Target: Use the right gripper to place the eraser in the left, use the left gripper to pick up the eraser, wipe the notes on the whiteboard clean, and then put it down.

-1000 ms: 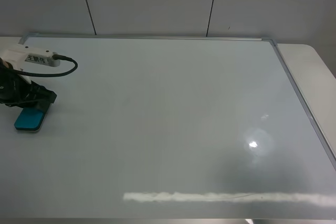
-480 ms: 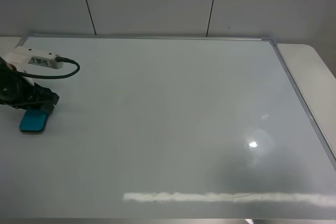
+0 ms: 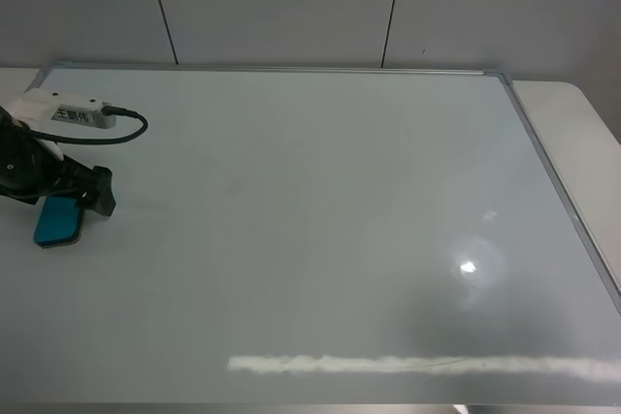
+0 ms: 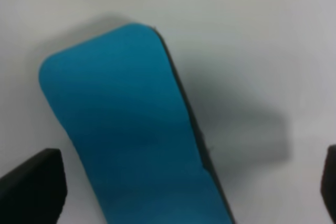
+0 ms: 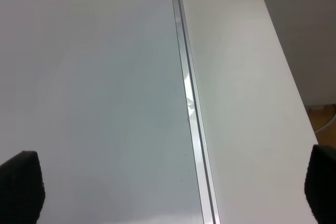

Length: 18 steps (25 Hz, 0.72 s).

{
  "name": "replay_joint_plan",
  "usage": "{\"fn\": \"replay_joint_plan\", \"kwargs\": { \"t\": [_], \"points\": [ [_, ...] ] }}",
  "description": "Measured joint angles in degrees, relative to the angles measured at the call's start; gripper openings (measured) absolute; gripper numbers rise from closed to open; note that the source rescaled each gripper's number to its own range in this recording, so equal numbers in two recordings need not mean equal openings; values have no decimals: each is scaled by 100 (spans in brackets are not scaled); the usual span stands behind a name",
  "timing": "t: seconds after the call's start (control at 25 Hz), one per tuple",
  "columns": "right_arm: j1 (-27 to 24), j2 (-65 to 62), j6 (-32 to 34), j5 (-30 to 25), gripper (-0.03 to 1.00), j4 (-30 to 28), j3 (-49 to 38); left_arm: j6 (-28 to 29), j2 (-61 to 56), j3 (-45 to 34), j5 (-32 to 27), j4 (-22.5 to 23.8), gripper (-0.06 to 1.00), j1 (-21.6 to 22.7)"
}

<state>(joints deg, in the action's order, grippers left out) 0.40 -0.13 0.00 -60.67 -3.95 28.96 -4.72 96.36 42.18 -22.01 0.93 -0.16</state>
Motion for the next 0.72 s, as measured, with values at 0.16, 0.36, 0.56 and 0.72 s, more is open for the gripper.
{"fn": "replay_joint_plan", "kwargs": {
  "t": [0.16,0.36,0.56,0.72],
  "points": [
    [0,0,0,0,100,0,0,0,-36,69,-215,0,96,0],
    [0,0,0,0,100,0,0,-1,-497,599,-1034,0,96,0],
    [0,0,0,0,100,0,0,-11,-1348,1269,-1650,-25,96,0],
    [0,0,0,0,100,0,0,-15,-2303,1657,-2098,-20,97,0]
  ]
}}
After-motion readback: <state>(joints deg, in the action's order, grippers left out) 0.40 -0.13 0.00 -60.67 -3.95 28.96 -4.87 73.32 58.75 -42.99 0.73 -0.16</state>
